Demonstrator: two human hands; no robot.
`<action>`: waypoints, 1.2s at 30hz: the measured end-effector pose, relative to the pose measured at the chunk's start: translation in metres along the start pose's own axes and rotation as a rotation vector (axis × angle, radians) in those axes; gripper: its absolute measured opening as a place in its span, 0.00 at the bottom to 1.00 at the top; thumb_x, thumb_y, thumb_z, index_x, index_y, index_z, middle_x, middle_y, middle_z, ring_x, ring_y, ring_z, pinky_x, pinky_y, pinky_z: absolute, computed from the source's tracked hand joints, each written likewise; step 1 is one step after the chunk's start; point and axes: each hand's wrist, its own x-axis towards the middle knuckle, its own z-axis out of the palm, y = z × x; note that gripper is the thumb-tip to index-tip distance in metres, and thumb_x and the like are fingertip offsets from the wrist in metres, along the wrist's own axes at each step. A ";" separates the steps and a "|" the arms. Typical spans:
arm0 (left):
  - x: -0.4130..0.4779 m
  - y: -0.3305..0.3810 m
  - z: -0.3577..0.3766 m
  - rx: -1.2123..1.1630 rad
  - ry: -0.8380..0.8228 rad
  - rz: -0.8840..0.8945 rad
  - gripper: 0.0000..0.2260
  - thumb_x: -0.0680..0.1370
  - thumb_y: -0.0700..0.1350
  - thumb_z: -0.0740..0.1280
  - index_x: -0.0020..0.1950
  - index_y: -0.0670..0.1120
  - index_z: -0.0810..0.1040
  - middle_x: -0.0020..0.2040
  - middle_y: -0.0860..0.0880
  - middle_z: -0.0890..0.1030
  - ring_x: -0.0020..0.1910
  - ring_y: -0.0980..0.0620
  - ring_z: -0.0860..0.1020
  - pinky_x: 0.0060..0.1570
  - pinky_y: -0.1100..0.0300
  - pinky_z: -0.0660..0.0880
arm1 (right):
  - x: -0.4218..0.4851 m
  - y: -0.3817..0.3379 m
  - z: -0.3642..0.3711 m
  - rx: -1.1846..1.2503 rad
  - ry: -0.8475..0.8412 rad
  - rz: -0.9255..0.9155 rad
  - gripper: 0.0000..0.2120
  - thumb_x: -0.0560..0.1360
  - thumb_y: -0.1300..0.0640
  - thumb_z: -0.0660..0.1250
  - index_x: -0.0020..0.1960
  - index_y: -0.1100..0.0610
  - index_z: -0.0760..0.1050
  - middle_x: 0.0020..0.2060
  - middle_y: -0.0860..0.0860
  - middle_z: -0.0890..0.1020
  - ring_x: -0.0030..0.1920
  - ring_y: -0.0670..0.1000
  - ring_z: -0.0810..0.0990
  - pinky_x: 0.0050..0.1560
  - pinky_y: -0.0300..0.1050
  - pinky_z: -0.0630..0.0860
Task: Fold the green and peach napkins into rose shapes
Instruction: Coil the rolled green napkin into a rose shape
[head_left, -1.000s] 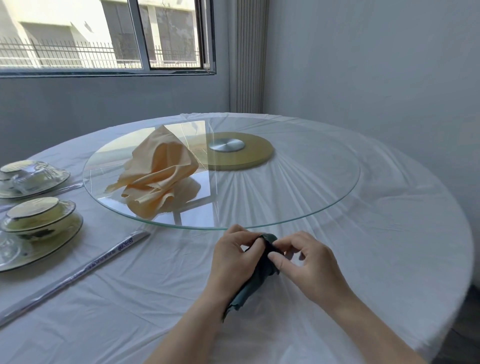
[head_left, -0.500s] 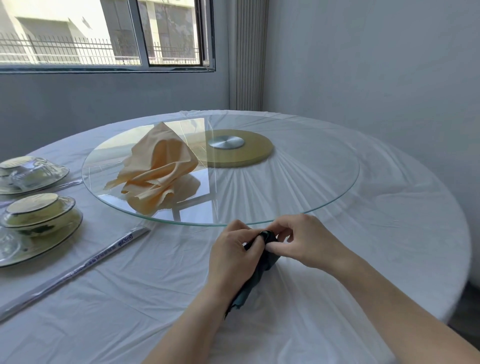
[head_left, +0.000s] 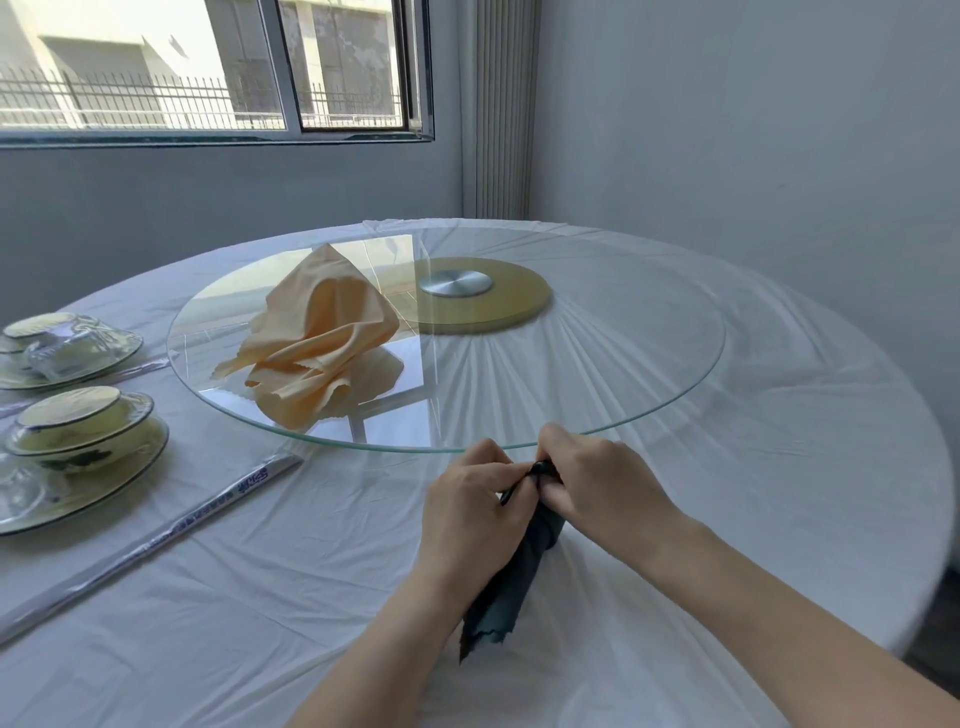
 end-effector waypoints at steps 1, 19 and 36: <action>0.000 -0.001 0.000 -0.008 -0.018 -0.007 0.07 0.73 0.49 0.65 0.45 0.57 0.83 0.37 0.53 0.74 0.38 0.55 0.76 0.38 0.62 0.72 | -0.003 0.003 0.003 0.031 0.039 0.011 0.05 0.71 0.59 0.64 0.41 0.59 0.69 0.30 0.52 0.77 0.29 0.56 0.73 0.29 0.45 0.66; 0.005 -0.006 -0.001 -0.103 -0.107 -0.052 0.12 0.74 0.37 0.66 0.36 0.52 0.71 0.36 0.58 0.71 0.38 0.61 0.71 0.35 0.71 0.64 | 0.019 0.007 -0.025 0.207 -0.323 0.125 0.06 0.70 0.59 0.68 0.40 0.51 0.72 0.35 0.48 0.80 0.39 0.49 0.79 0.40 0.45 0.76; 0.012 -0.011 0.005 -0.207 -0.189 -0.177 0.03 0.67 0.46 0.60 0.39 0.51 0.69 0.34 0.54 0.70 0.29 0.60 0.66 0.31 0.68 0.64 | 0.010 0.012 -0.017 0.238 -0.278 0.091 0.07 0.72 0.56 0.68 0.50 0.53 0.76 0.41 0.47 0.82 0.41 0.48 0.80 0.44 0.43 0.76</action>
